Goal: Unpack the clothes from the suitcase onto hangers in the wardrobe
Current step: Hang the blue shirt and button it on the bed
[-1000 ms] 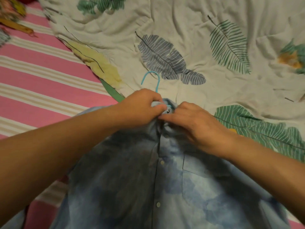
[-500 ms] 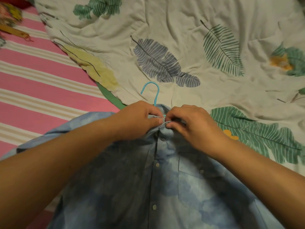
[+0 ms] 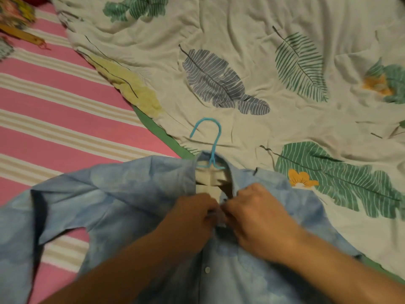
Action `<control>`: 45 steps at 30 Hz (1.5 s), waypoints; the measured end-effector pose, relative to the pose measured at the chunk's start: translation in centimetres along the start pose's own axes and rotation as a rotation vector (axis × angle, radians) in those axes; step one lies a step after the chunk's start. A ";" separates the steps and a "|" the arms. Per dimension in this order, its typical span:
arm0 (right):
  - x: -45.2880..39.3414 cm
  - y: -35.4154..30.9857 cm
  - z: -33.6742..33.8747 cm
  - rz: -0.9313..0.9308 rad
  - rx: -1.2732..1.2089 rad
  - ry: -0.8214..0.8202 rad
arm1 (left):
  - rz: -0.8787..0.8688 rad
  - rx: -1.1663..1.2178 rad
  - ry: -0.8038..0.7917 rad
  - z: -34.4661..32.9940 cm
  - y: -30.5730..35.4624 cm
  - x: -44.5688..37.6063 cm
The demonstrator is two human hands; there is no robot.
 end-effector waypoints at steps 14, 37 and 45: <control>-1.4 -2.6 -1.9 -0.327 -0.223 0.264 | -0.161 -0.542 0.298 -2.3 0.4 11.4; 22.6 -31.1 46.5 0.377 -0.586 0.476 | 0.134 -0.696 1.069 30.2 39.7 46.3; 25.3 -42.6 48.0 0.882 -0.483 0.263 | 0.496 -0.890 1.093 29.2 44.1 66.3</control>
Point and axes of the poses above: each hand's wrist, its own x-axis away from the middle knuckle, its own z-axis out of the back of the hand, y = z × x, the point moved 1 cm from there along -x, towards the middle knuckle, and after that the axes turned 6 degrees about -x, right-handed, at the moved point
